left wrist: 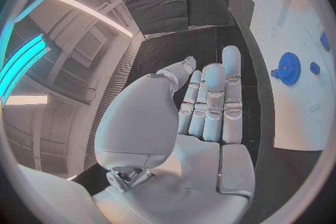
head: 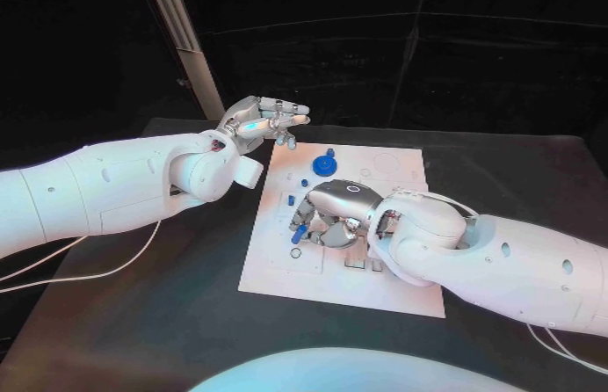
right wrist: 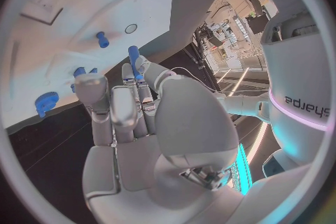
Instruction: Assemble the parts on the task board
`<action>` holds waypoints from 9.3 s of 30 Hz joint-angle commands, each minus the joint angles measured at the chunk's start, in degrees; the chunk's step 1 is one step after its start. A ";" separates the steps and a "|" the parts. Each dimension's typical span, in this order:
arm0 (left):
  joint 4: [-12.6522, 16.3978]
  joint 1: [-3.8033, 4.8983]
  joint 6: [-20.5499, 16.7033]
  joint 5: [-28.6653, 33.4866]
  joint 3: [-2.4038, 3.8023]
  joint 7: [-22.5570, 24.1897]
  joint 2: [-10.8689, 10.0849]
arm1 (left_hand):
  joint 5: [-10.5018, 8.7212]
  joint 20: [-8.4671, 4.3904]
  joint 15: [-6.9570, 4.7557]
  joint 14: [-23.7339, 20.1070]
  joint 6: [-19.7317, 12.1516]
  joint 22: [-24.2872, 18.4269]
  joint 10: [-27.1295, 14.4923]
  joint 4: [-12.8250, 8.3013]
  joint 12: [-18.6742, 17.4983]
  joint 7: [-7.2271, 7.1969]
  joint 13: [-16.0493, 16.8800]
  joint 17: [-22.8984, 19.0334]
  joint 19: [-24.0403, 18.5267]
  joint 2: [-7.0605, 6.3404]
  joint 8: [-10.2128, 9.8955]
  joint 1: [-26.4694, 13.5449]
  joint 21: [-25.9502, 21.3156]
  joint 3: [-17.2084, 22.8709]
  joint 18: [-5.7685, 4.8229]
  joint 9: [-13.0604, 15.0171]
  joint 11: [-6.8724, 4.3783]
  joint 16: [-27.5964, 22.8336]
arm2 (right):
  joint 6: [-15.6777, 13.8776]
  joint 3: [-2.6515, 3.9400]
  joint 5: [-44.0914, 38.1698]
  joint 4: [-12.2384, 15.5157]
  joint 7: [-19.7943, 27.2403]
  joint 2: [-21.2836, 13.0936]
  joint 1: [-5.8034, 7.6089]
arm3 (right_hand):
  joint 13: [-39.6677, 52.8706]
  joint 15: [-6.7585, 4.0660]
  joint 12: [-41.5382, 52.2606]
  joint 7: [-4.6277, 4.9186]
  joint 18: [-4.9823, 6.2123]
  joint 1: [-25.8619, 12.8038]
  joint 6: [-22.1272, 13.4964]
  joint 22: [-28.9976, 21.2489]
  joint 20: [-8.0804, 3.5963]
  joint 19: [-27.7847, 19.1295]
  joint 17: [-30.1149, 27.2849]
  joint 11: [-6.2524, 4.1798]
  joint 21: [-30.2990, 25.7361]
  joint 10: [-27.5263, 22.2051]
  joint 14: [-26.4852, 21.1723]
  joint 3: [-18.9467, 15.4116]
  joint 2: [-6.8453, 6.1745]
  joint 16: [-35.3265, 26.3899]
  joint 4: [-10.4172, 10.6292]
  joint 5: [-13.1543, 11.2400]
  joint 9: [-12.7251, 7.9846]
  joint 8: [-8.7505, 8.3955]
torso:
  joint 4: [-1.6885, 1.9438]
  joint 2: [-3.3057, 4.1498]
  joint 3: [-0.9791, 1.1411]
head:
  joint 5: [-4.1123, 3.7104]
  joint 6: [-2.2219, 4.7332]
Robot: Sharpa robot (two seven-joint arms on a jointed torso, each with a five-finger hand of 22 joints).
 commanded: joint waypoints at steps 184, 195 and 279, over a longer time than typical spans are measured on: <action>0.91 0.12 1.04 0.21 -0.16 -0.37 -1.42 | -0.08 0.03 -0.04 -0.51 -0.25 -0.24 -0.11 -0.21 0.58 0.03 0.00 -0.39 -0.46 0.55 0.35 0.17 -0.41 -0.50 0.37 -0.04 0.16 -0.34 | -7.75 -1.43 19.47 11.01 -28.18 -15.00 -2.49 | 63.16 -3.92 55.87 -4.75 -3.30 -10.71 -2.53 18.98 -3.19 6.20 18.36 -4.89 12.47 9.93 3.25 -38.56 6.14 12.32 21.55 20.32 10.79 16.19 | -1.36 -0.67 -0.49 | -3.81 0.97; 0.99 0.17 1.04 0.21 -0.16 -0.39 -1.48 | -0.08 0.03 -0.04 -0.51 -0.25 -0.24 -0.11 -0.21 0.58 0.03 0.00 -0.39 -0.46 0.55 0.35 0.17 -0.41 -0.50 0.37 -0.04 0.16 -0.34 | -6.83 -1.43 17.29 9.00 -30.65 -12.54 -2.48 | 60.45 -3.78 51.32 -4.49 -3.25 -18.05 -3.23 18.65 -3.20 5.95 17.00 -4.74 12.15 8.29 2.89 -43.90 5.25 11.51 21.52 2.04 12.19 15.52 | -1.51 -0.74 -0.41 | -3.49 0.80; 0.77 0.16 1.14 0.22 -0.33 -0.41 -1.67 | -0.07 0.03 -0.04 -0.55 -0.26 -0.34 -0.16 -0.26 0.70 0.03 -0.01 -0.58 -0.42 0.59 0.41 0.20 -0.49 -0.64 0.37 -0.05 0.15 -0.35 | 6.94 -1.53 -3.32 12.20 -28.87 -25.51 -2.66 | 58.52 -3.50 45.68 -3.99 -3.28 0.08 -3.60 19.08 -2.73 5.82 16.74 -4.37 11.74 7.31 2.83 -39.21 3.86 10.27 13.81 10.43 15.61 11.63 | -1.74 -0.91 -0.49 | -5.67 1.48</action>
